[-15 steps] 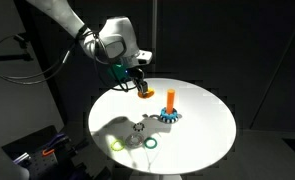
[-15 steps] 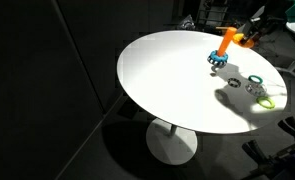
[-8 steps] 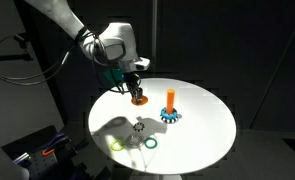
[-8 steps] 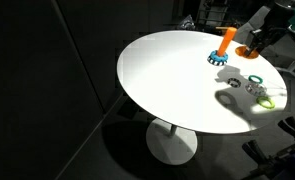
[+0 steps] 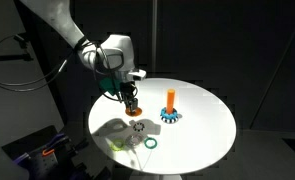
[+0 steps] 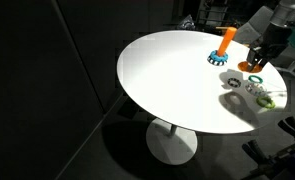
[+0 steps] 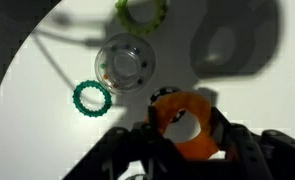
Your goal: Remove the orange circular object from the wooden object
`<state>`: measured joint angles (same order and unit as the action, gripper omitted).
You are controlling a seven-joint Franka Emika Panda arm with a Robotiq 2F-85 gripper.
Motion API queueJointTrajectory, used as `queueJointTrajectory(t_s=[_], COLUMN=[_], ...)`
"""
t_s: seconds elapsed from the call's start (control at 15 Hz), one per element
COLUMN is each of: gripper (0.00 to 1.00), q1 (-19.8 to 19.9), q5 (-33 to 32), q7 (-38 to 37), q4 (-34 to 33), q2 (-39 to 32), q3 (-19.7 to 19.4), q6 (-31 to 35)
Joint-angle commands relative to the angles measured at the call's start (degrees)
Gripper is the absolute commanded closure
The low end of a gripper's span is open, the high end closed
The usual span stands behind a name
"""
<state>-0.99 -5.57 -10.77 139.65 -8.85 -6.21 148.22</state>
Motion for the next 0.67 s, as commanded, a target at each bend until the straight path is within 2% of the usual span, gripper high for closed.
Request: queueJointTrajectory(t_s=[0.0, 0.07, 0.13, 0.6], gripper=[0.38, 0.32, 0.36, 0.36], q1=[0.32, 0.21, 0.09, -0.36], q5=[-3.17, -3.81, -4.4, -6.85], q7=[-0.62, -0.75, -0.92, -1.5], q4=[0.87, 0.98, 1.07, 0.89], q2=[-1.48, -1.95, -2.43, -4.89], q3=[0.2, 0.11, 0.01, -0.48], q6=[0.36, 0.3, 0.36, 0.13])
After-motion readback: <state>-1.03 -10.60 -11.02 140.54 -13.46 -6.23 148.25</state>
